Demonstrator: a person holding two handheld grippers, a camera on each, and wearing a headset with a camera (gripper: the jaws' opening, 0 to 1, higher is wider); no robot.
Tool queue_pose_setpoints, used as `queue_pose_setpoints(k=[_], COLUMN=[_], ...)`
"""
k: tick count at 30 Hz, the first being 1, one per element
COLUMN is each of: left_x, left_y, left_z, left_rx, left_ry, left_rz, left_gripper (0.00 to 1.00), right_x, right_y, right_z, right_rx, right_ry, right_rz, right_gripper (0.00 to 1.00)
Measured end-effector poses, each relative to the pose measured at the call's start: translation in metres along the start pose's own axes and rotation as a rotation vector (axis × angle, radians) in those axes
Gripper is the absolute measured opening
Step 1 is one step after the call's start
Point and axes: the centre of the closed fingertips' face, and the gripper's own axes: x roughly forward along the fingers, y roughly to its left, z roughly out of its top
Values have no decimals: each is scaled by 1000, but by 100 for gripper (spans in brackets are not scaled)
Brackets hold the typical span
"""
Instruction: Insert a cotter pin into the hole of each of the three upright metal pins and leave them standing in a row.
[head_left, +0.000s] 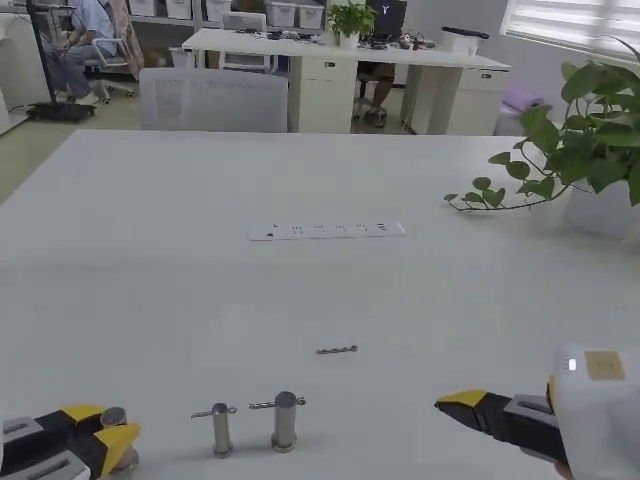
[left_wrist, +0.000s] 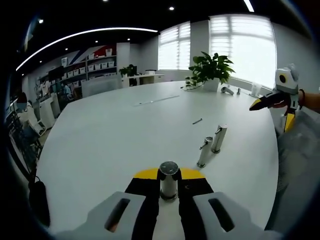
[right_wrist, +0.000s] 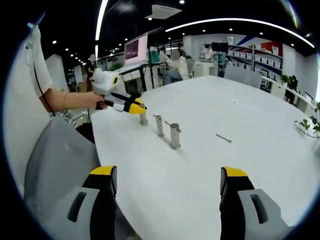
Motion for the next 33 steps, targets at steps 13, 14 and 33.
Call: queue_pose_setpoints(k=[13,14,33], left_x=[-10,-11,-5], left_y=[-25,-27,-69], left_z=[3,3,12], left_rx=[-5,-1,59], left_ry=[-17,-18,-11], left_rz=[-26,-32,-156], left_gripper=[11,11,11], right_x=[-2,-2,-5], right_y=[1,2,5], right_z=[-3,-3,-6], right_rx=[-4,-3,3], right_ry=[-3,-3,-8], right_rz=[-3,-3,-10], right_gripper=[86,86,86])
